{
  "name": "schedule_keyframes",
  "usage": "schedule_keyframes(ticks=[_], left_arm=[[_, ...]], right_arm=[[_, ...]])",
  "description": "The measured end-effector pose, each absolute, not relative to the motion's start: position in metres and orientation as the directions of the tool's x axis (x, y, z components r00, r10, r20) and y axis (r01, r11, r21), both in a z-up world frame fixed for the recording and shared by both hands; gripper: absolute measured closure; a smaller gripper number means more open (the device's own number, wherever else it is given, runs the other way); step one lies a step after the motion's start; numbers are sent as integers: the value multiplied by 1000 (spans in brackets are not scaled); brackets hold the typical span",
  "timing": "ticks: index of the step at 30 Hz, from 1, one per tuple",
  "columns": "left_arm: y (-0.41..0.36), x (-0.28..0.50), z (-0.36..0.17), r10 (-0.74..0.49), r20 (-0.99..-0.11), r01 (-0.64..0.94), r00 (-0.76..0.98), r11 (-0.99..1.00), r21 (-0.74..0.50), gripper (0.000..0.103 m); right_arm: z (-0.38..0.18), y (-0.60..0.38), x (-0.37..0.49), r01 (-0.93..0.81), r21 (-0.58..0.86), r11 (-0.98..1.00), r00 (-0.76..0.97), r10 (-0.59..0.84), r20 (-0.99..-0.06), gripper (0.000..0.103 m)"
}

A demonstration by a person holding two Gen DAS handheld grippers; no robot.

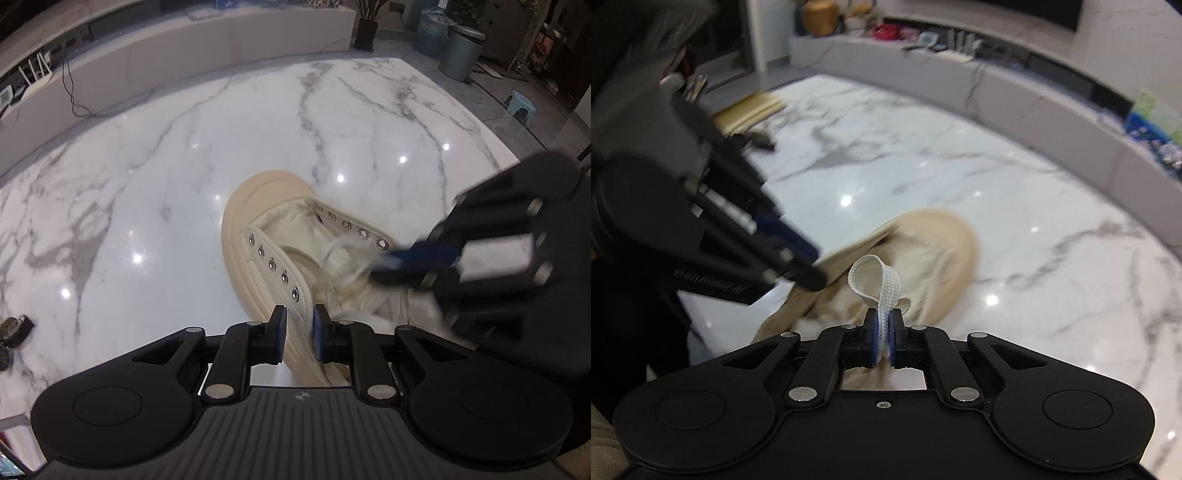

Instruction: Lace up shoes with both hands

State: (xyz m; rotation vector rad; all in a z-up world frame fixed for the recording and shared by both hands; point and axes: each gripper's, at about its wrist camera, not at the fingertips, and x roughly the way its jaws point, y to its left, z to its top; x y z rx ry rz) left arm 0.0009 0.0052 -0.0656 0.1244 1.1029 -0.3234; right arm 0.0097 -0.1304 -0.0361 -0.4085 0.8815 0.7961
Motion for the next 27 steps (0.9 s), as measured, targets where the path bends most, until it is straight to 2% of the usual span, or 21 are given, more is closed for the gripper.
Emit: schedule_keyframes(ticks=[8, 12, 15, 18, 20, 21, 22, 27], left_arm=[[-1, -6, -60, -174, -889, 311, 423, 950, -38, 87], [-1, -5, -61, -146, -895, 290, 422, 957, -20, 87], [-3, -5, -61, -146, -892, 291, 428, 957, -17, 87], [-5, -5, -62, -152, -888, 299, 434, 954, -17, 87], [-7, -5, -63, -146, -888, 306, 437, 952, -6, 87], [-8, -5, -64, -139, -887, 307, 440, 952, 4, 87], [-8, -6, -64, -135, -886, 307, 444, 952, 9, 87], [-11, -5, -65, -126, -886, 302, 447, 953, 17, 87]], right_arm=[[-15, -172, 30, -613, -124, 780, 522, 282, -805, 99], [-23, -197, 47, -465, -295, 835, 615, 65, -786, 99], [-34, -205, 58, -416, -342, 843, 614, -17, -789, 99], [-42, -208, 59, -449, -298, 842, 576, 17, -817, 95], [-43, -208, 54, -479, -256, 840, 555, 64, -829, 80], [-42, -207, 52, -492, -230, 840, 547, 93, -832, 67], [-39, -206, 49, -508, -192, 840, 539, 136, -832, 61], [-25, -194, 37, -567, -35, 823, 483, 299, -823, 58]])
